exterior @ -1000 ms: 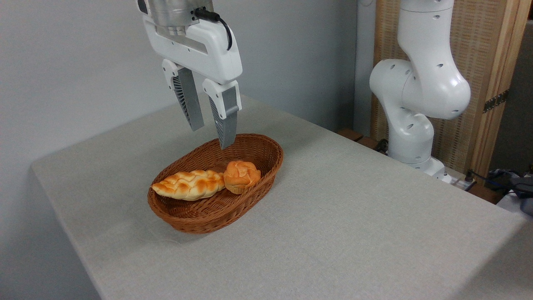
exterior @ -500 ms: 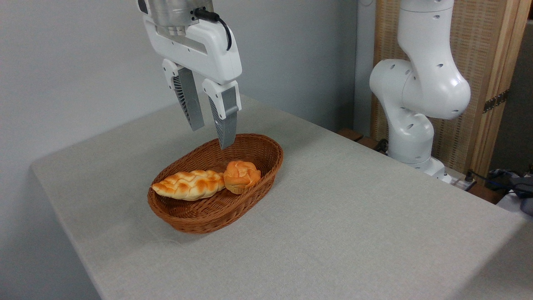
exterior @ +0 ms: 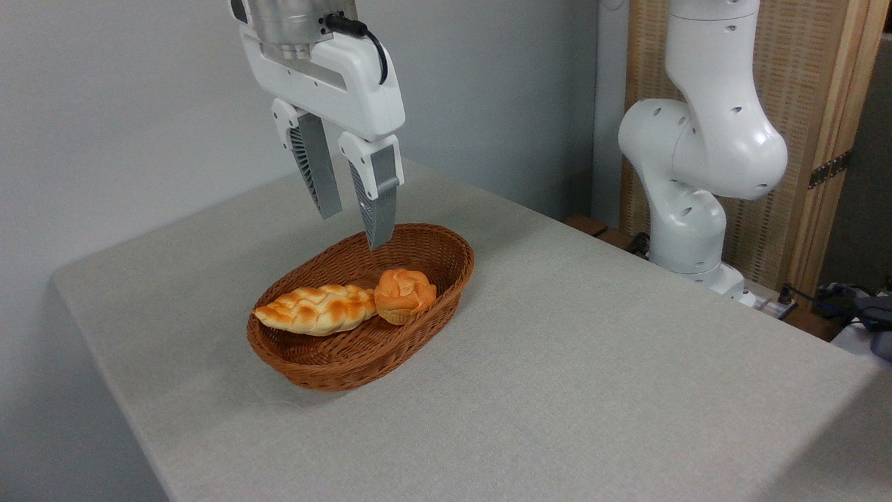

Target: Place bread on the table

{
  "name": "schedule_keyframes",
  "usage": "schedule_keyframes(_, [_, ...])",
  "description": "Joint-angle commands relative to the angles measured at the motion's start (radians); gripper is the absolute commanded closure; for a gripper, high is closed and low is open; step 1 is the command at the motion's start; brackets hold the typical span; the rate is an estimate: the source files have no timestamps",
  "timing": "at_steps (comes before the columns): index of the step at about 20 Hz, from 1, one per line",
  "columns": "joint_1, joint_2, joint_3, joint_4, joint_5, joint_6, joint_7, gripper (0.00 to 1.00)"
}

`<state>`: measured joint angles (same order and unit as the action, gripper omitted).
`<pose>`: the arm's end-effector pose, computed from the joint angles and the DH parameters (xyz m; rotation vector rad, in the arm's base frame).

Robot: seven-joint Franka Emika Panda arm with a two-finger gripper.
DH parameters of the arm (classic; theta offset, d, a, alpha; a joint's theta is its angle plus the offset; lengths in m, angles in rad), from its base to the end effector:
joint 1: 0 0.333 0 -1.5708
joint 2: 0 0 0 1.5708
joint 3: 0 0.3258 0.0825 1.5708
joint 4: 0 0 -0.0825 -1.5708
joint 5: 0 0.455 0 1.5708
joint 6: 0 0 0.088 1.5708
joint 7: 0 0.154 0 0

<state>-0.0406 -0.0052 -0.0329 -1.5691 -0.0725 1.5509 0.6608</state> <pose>0.6187 -0.0569 0.5901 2.8635 -1.1029 0.0130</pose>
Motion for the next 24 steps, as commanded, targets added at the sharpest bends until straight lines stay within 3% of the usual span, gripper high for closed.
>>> schedule_keyframes(1, [-0.004, -0.001, 0.007, 0.014, -0.013, -0.021, 0.013, 0.0])
schedule_keyframes(15, [-0.008, 0.004, -0.004, 0.011, -0.013, -0.018, 0.014, 0.0])
schedule_keyframes(24, [-0.01, 0.024, -0.03, 0.008, -0.044, 0.014, 0.01, 0.0])
